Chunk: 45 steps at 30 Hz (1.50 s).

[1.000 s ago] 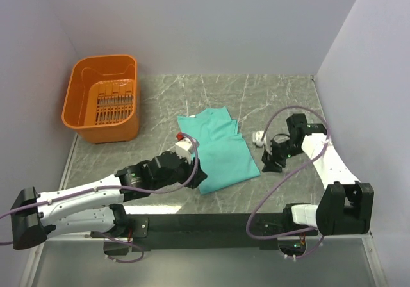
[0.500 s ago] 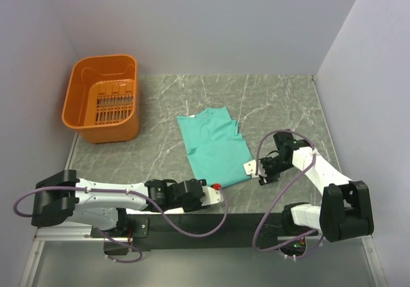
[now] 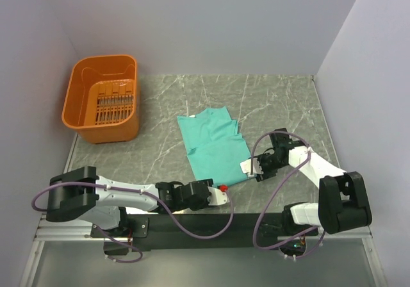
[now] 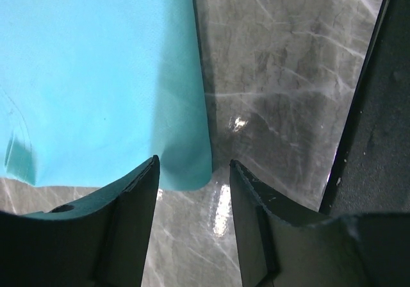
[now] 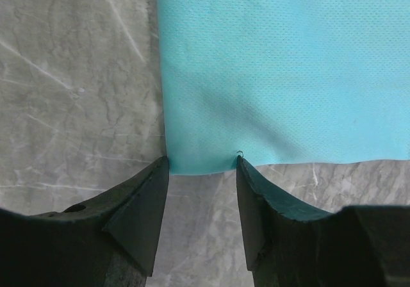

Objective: Fold and stack the t-shirts
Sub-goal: Fold the tshirt

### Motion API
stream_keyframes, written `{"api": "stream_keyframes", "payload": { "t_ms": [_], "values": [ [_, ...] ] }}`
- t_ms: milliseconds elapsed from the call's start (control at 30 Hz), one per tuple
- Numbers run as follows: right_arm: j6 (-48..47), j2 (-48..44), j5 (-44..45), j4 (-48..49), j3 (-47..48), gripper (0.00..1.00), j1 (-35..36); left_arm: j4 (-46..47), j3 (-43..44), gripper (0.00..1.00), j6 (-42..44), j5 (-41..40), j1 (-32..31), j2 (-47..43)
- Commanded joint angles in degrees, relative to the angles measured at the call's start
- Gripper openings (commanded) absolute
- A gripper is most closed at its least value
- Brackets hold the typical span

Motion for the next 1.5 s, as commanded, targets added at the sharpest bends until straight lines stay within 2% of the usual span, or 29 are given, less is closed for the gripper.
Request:
{"api": "stream_keyframes", "payload": {
  "t_ms": [0,300,400,500,533,600,633,667,700,733,867,1133,1300,1467],
  "values": [
    [0.22,0.99,0.48,1.73,0.86,0.53,0.53,3.75,-0.67,0.53,1.16,-0.19,-0.30,2.19],
    [-0.22,2.22,2.32,2.25,0.95,0.52,1.67,1.30,0.03,0.49,0.81,1.40,-0.38,6.85],
    [0.39,2.93,3.90,3.22,0.51,0.50,2.63,0.59,0.82,0.46,0.98,1.57,-0.38,9.05],
    [0.83,3.28,4.69,3.84,0.51,0.45,3.07,-0.29,1.70,0.35,1.25,1.22,-0.38,10.99],
    [0.92,3.28,4.70,3.84,0.60,0.39,3.25,-0.46,1.88,0.27,1.25,1.13,-0.38,11.34],
    [1.10,3.63,4.61,3.40,0.95,0.32,3.17,-0.46,1.96,0.19,1.16,1.05,-0.38,11.52],
    [1.01,3.63,4.61,3.05,1.12,0.23,3.25,-0.38,1.97,0.17,1.16,1.13,-0.38,11.43],
    [1.18,3.63,4.52,2.88,1.12,0.18,3.34,-0.20,1.79,0.15,1.07,0.96,-0.38,11.17],
    [1.27,3.54,4.35,2.70,1.30,0.15,3.25,-0.20,1.70,0.06,1.16,0.87,-0.30,10.47],
    [1.36,3.28,3.82,1.92,1.39,0.10,3.34,-0.11,1.61,0.02,1.16,0.61,-0.38,10.03],
    [3.20,1.88,1.27,-1.60,2.88,0.00,3.16,0.07,0.65,0.01,1.07,1.66,-0.30,6.43],
    [4.97,-0.14,-4.44,-19.17,12.46,0.00,2.73,-4.15,0.30,0.00,2.47,10.87,2.51,-5.34],
    [6.28,-2.87,-9.27,-23.22,15.17,0.00,2.81,-6.61,0.38,0.00,4.58,17.20,5.59,-12.19],
    [10.58,-0.68,-11.47,-25.69,21.76,0.00,2.81,-8.55,1.61,0.00,5.73,22.48,11.74,-15.63]
  ]
}}
